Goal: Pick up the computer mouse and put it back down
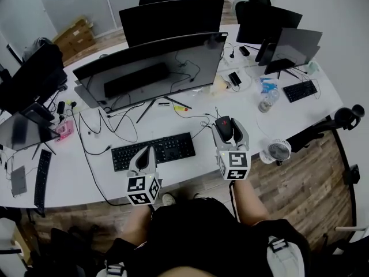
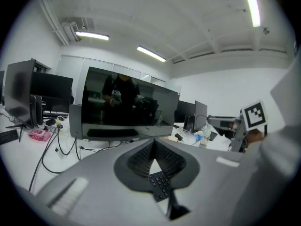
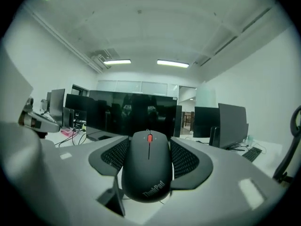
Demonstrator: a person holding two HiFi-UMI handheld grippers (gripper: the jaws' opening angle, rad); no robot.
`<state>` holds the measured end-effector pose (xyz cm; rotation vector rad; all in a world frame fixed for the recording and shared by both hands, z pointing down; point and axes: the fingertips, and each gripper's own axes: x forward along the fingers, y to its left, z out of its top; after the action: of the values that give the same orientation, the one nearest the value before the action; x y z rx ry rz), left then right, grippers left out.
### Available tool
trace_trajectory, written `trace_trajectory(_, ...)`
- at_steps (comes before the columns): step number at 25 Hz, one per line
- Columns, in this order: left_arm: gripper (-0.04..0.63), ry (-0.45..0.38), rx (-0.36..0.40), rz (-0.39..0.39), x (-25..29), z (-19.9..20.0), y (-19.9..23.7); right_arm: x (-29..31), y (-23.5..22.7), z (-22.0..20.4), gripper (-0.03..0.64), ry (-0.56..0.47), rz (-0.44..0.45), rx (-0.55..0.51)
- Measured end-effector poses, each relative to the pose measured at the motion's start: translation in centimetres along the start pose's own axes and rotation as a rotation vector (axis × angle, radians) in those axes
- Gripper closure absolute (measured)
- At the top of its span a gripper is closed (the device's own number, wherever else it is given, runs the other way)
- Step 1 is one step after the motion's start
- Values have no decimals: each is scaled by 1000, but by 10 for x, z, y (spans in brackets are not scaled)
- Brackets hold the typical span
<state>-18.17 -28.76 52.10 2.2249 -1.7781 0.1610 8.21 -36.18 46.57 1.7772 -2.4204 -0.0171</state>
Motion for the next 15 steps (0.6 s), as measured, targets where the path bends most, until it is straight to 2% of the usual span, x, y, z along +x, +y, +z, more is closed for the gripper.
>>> trace_trajectory(3,541,-14,-2,-3,-1,2,-1,-14,-4,36,342,-93,-2,0)
trace_trajectory(6,541,-14,-2,-6,-2,1,-2,-22,-7,54,342,-139,-6,-1)
trace_trajectory(15,541,-34,14,-11,-2,10,-2,-17,-9,37,342,-104,-13,24)
